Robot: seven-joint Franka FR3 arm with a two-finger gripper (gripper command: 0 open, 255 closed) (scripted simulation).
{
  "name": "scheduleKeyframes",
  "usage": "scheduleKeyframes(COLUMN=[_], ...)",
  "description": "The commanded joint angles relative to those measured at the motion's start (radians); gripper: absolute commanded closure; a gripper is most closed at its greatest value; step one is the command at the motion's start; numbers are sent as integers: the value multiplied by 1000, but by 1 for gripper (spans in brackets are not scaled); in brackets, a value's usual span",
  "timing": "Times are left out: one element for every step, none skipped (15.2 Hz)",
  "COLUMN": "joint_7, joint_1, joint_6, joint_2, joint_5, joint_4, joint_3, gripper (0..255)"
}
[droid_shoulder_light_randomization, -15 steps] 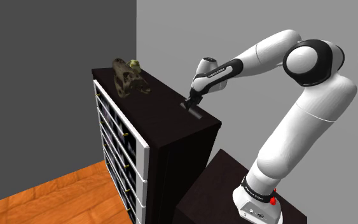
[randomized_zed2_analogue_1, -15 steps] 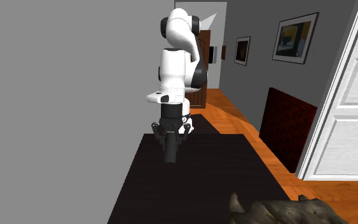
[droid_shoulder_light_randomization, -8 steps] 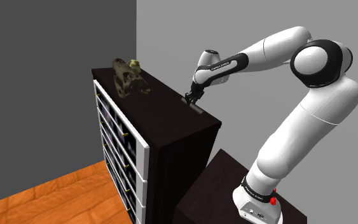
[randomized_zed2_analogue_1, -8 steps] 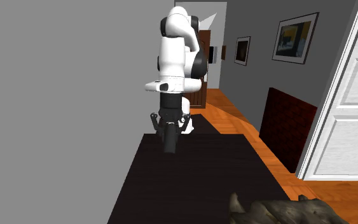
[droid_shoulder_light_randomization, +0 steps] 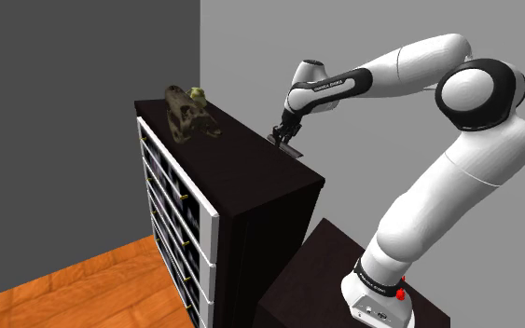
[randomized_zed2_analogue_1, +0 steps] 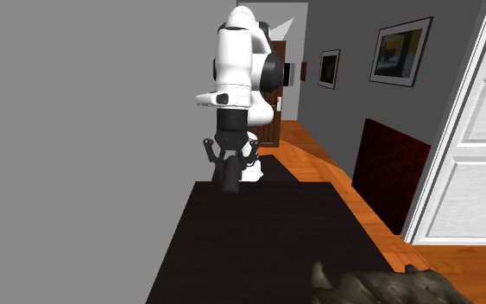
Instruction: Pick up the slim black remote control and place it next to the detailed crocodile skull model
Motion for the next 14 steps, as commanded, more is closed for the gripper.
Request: scheduleKeyframes(joint_7=[0, 0, 0, 1, 1, 1, 1, 1, 1, 0, 0, 0, 0, 0], joint_1=[0, 0, 0, 0, 0, 0, 1, 1, 1, 1, 1, 2, 2, 2], joint_6=[-29, -43, -57, -70, -84, -98, -111, -125, -139, -152, -166, -179, -193, -207], joint_2=[-11, -16, -20, -24, -28, -32, -35, -38, -41, -44, -47, -49, -51, -53], joint_5=[-1, -2, -2, -2, -2, -2, -3, -3, -3, -3, -2, -2, -2, -2], joint_4=[18, 27, 36, 46, 56, 66, 76, 87, 98, 109, 120, 131, 142, 154], joint_3=[1, 2, 3, 3, 4, 5, 6, 6, 7, 8, 8, 9, 10, 10], gripper=[255, 255, 255, 255, 255, 255, 255, 255, 255, 255, 255, 255, 255, 255])
